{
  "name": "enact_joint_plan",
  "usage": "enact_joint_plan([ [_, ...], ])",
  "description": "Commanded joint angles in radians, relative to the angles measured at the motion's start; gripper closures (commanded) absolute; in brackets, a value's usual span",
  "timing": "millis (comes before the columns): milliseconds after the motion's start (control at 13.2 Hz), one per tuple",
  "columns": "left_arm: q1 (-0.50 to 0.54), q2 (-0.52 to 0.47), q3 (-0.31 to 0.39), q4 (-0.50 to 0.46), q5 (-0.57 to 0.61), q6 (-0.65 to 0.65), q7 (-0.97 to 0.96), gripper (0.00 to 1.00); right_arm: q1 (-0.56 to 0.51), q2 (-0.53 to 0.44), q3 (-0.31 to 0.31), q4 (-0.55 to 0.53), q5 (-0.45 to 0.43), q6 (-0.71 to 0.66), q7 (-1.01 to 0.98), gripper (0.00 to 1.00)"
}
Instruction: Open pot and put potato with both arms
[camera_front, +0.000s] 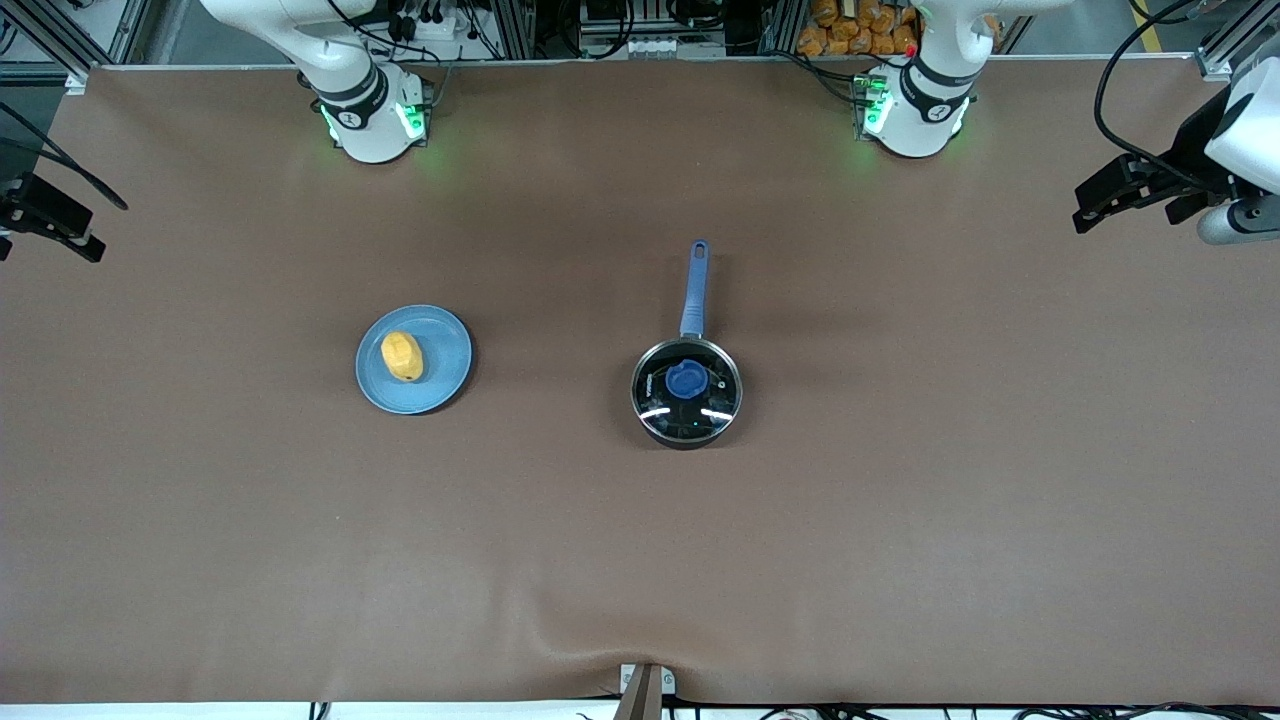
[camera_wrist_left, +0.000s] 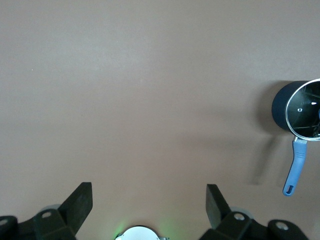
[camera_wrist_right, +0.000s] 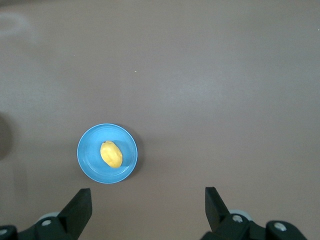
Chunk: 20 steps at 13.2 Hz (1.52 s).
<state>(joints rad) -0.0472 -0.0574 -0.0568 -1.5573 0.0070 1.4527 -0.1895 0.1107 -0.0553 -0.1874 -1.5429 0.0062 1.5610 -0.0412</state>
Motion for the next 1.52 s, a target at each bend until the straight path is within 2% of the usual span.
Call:
enact_joint_plan([
  [0,0.004,0.021,-0.008,0.033,0.018,-0.014,0.015,0.00,0.003,-0.028,0.006,-0.016,-0.012,0.001,0.014,0.00],
  [1213,0.007,0.027,-0.006,0.040,0.002,-0.022,0.019,0.00,0.010,-0.014,0.009,-0.019,-0.012,0.007,0.014,0.00],
  [1441,0.001,0.027,-0.018,0.037,0.008,-0.023,-0.005,0.00,0.041,-0.009,0.009,-0.025,-0.012,-0.001,0.001,0.00],
])
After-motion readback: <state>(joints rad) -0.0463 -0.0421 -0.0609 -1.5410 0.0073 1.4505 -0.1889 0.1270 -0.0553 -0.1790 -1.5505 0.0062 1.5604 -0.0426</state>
